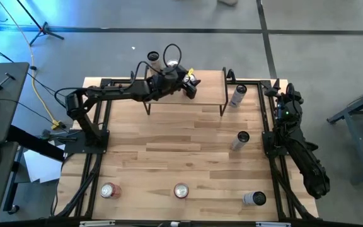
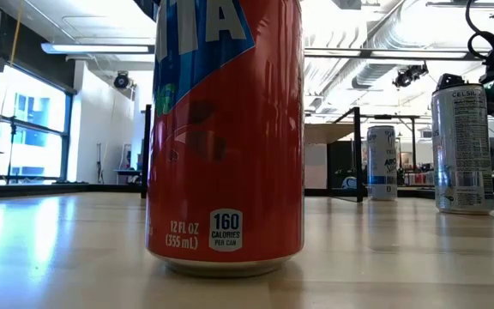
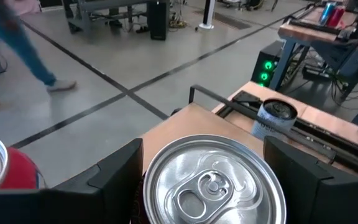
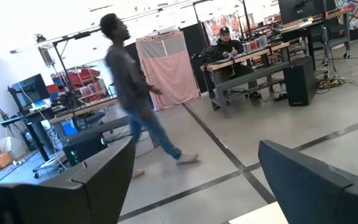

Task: Place canned beverage on shelf
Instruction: Put the red and white soda can on the shelf

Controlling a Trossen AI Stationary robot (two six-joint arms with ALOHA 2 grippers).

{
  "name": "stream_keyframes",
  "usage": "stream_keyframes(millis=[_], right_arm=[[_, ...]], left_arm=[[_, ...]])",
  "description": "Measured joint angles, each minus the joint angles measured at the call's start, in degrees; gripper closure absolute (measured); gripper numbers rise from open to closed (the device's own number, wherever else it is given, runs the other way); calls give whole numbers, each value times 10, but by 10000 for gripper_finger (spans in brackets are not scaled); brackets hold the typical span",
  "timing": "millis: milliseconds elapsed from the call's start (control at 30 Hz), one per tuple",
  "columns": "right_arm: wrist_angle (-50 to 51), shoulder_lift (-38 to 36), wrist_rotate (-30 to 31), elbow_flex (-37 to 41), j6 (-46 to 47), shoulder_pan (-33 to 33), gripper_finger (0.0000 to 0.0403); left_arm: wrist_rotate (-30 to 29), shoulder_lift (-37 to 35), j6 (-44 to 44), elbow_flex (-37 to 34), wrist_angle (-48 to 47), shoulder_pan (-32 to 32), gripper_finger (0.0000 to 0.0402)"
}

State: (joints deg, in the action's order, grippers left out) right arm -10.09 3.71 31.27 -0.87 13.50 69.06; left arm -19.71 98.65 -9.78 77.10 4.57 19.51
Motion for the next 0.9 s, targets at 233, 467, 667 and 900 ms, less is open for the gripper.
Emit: stream_keyframes(millis=[233, 467, 667, 900], right_arm=[[0, 0, 0, 0, 0, 0, 75], [0, 0, 0, 0, 0, 0, 75], [0, 0, 0, 0, 0, 0, 75], [0, 0, 0, 0, 0, 0, 75]], left_arm=[[-1, 0, -6, 0, -12, 0, 110], [-2, -1, -7, 1, -10, 0, 54], [-7, -2, -11, 1, -16, -14, 8], [-66, -12, -18, 1, -53, -47, 2]])
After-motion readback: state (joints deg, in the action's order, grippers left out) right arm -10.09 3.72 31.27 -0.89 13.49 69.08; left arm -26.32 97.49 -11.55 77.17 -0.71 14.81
